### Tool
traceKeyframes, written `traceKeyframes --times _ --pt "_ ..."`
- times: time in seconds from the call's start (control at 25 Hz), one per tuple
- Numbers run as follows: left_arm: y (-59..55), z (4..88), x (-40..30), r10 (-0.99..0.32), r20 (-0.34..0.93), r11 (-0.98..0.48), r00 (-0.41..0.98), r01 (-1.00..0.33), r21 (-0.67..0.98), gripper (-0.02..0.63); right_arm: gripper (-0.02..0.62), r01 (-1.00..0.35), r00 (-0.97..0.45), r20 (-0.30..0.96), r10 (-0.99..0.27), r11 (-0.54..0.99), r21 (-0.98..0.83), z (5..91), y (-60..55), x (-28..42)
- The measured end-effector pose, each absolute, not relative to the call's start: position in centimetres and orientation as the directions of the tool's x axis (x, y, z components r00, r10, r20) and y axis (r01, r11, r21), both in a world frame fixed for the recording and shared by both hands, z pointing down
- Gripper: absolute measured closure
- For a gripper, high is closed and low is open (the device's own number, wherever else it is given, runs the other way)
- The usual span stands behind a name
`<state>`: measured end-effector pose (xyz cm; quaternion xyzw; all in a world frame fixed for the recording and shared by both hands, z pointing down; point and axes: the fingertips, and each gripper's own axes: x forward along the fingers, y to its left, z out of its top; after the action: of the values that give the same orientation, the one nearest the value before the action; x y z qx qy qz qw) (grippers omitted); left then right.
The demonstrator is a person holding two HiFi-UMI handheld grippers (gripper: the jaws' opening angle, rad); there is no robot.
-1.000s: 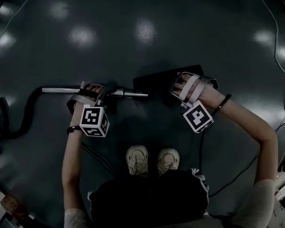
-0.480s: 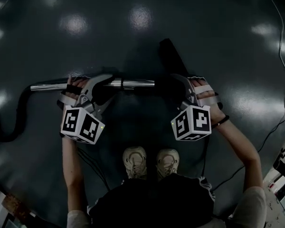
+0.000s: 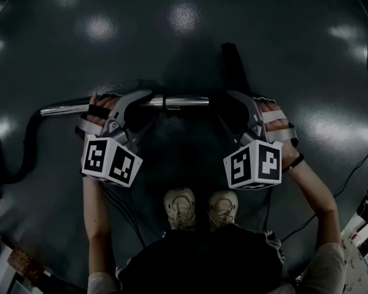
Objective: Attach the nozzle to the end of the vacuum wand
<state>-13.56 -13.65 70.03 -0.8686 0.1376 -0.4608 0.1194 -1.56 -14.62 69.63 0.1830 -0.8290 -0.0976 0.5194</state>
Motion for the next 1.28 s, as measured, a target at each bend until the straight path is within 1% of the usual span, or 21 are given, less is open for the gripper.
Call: traceKeyframes --times 0.12,0.28,0.36,0.44,0.48,0.52,0.6,0.64,0.72,0.76,0.8,0.84,0.88,0.96,1.0,1.04,1.12,1.2,1.28 --pt "-13.9 69.9 -13.7 -0.35 0.773 -0.932 0.529 -0.114 -0.344 0.413 0.401 -0.184 -0.403 0.813 -0.42 0.907 0.378 68.5 -14.5 -2.4" --pt "-14.0 70.1 -12.5 -0.347 0.785 -0.933 0.513 -0.1 -0.346 0.413 0.402 -0.13 -0.443 0.805 -0.395 0.917 0.378 67.2 -14.2 -2.1" --pt "-14.2 69.6 -12.0 -0.34 0.783 -0.935 0.522 -0.096 -0.342 0.414 0.402 -0.062 -0.486 0.806 -0.337 0.933 0.353 66.8 -14.3 -2.1" --pt "-14.1 68.8 -11.5 -0.327 0.761 -0.94 0.561 -0.108 -0.324 0.414 0.4 0.033 -0.586 0.789 -0.186 0.967 0.252 66.2 -14.3 -2.1" --pt "-14.0 68.5 -11.2 -0.324 0.745 -0.941 0.583 -0.118 -0.317 0.416 0.4 0.076 -0.604 0.786 -0.134 0.972 0.223 66.2 -14.7 -2.1" --pt "-13.9 68.4 -11.0 -0.322 0.736 -0.942 0.596 -0.122 -0.313 0.42 0.4 0.119 -0.583 0.8 -0.139 0.96 0.254 66.4 -15.1 -2.2" --pt "-13.9 68.9 -10.6 -0.306 0.741 -0.946 0.598 -0.108 -0.305 0.43 0.405 0.221 -0.501 0.839 -0.211 0.906 0.36 67.7 -14.9 -2.8" --pt "-13.6 69.2 -10.4 -0.296 0.742 -0.95 0.602 -0.105 -0.293 0.433 0.403 0.215 -0.503 0.844 -0.185 0.919 0.33 68.4 -14.3 -3.2" --pt "-13.2 69.4 -9.7 -0.289 0.712 -0.955 0.64 -0.139 -0.263 0.436 0.417 0.08 -0.585 0.807 -0.076 0.985 0.151 69.0 -13.8 -3.4" --pt "-13.3 69.2 -9.4 -0.296 0.694 -0.953 0.656 -0.152 -0.263 0.442 0.419 0.036 -0.607 0.792 -0.073 0.992 0.119 69.0 -13.9 -3.3" --pt "-13.4 69.2 -9.2 -0.308 0.692 -0.947 0.653 -0.139 -0.291 0.443 0.419 0.028 -0.602 0.792 -0.096 0.99 0.142 69.3 -14.1 -3.2" --pt "-13.4 69.4 -9.2 -0.322 0.71 -0.935 0.626 -0.096 -0.34 0.443 0.419 0.041 -0.587 0.801 -0.119 0.984 0.176 69.7 -14.2 -3.0" --pt "-13.3 70.0 -9.5 -0.334 0.741 -0.922 0.582 -0.038 -0.386 0.407 0.42 0.058 -0.573 0.81 -0.125 0.979 0.193 70.1 -14.1 -3.0" --pt "-13.2 71.9 -11.6 -0.349 0.812 -0.907 0.468 0.048 -0.418 0.395 0.42 0.081 -0.562 0.819 -0.113 0.978 0.19 70.6 -13.8 -3.0" --pt "-13.4 73.0 -13.1 -0.359 0.835 -0.906 0.417 0.059 -0.419 0.375 0.42 0.079 -0.564 0.819 -0.106 0.98 0.181 70.5 -13.6 -2.9" --pt "-13.7 74.0 -14.5 -0.369 0.849 -0.907 0.378 0.052 -0.418 0.368 0.42 0.069 -0.571 0.815 -0.1 0.983 0.169 70.3 -13.6 -2.8" --pt "-13.9 75.4 -16.2 -0.372 0.863 -0.914 0.343 0.026 -0.404 0.398 0.42 0.031 -0.594 0.799 -0.093 0.99 0.138 69.5 -13.6 -2.4" --pt "-13.7 75.9 -16.3 -0.359 0.863 -0.923 0.355 -0.001 -0.384 0.41 0.422 -0.002 -0.607 0.789 -0.091 0.994 0.113 68.7 -14.0 -2.0" --pt "-13.7 75.9 -16.2 -0.355 0.857 -0.928 0.374 -0.026 -0.372 0.413 0.422 0.032 -0.577 0.81 -0.101 0.989 0.146 69.1 -14.3 -1.4"
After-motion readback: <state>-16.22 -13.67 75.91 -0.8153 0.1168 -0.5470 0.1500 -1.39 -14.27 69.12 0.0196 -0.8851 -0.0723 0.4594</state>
